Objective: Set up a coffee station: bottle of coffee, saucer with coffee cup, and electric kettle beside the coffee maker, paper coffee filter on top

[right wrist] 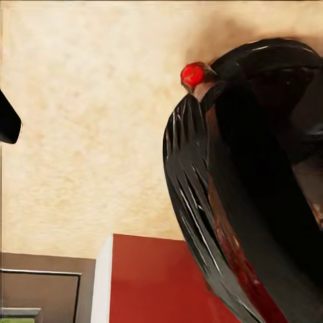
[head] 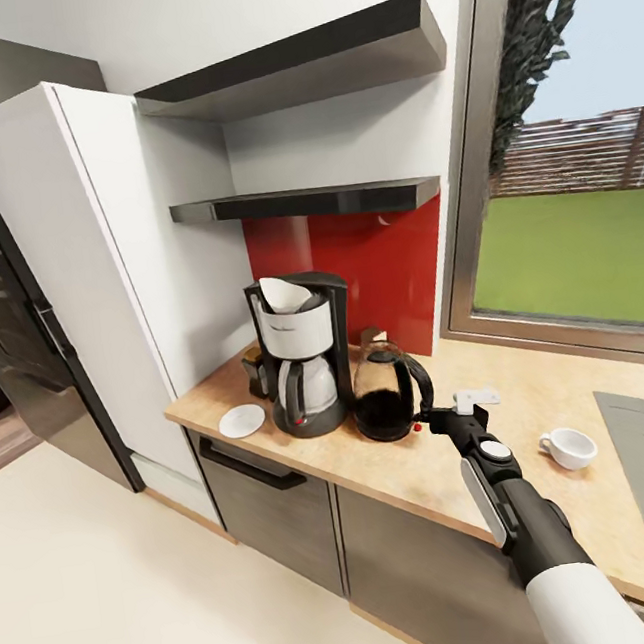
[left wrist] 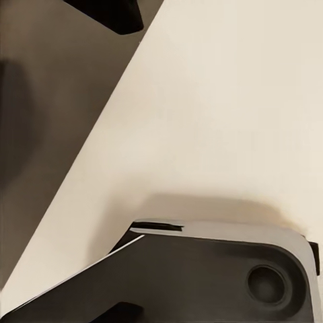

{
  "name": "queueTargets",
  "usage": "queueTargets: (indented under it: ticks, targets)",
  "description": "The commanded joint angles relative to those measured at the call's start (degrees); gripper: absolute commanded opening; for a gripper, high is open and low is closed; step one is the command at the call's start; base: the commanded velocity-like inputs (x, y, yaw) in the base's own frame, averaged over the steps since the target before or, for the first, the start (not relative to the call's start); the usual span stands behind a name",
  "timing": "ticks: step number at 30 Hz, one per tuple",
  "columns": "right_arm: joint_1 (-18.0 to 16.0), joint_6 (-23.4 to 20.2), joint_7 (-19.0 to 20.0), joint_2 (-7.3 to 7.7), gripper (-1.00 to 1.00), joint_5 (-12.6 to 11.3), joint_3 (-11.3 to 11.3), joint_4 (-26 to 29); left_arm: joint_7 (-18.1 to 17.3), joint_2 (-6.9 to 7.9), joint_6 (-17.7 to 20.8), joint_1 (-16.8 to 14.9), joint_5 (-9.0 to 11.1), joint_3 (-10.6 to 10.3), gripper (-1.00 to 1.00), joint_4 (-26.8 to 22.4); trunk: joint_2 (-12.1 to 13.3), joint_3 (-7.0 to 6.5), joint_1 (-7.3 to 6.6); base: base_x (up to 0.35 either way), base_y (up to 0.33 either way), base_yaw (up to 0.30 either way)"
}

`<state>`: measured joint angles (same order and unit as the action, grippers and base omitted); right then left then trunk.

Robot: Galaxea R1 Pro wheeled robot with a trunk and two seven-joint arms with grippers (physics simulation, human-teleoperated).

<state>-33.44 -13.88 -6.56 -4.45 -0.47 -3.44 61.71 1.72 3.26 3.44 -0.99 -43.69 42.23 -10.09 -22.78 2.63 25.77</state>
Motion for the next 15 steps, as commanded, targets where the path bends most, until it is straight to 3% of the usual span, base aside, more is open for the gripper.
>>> queueTargets:
  ticks: [1,11,13,15]
  targets:
    - [0.0,-0.3,-0.1,-0.04,1.00,-0.1,0.0,0.1,0.1,-0.01,0.2,-0.1,-0.3,0.1,1.00,0.0,-0.1,0.13,0.02,-0.198,0.034,0.000]
    - [0.0,-0.3,-0.1,0.16,1.00,-0.1,-0.2,0.1,0.0,0.06,0.0,-0.5,-0.3,0.0,1.00,-0.2,-0.1,0.13,0.02,-0.138,0.013,0.000]
    - [0.0,-0.3,-0.1,0.78,1.00,-0.1,-0.2,0.1,0.0,0.10,0.0,-0.6,-0.3,0.0,1.00,-0.2,-0.1,0.13,0.02,-0.002,0.000,0.000]
    - [0.0,-0.3,-0.1,3.44,1.00,-0.1,-0.5,0.1,0.0,0.16,0.0,-0.6,-0.3,-0.2,1.00,-0.2,-0.1,0.13,0.02,0.000,0.000,0.000]
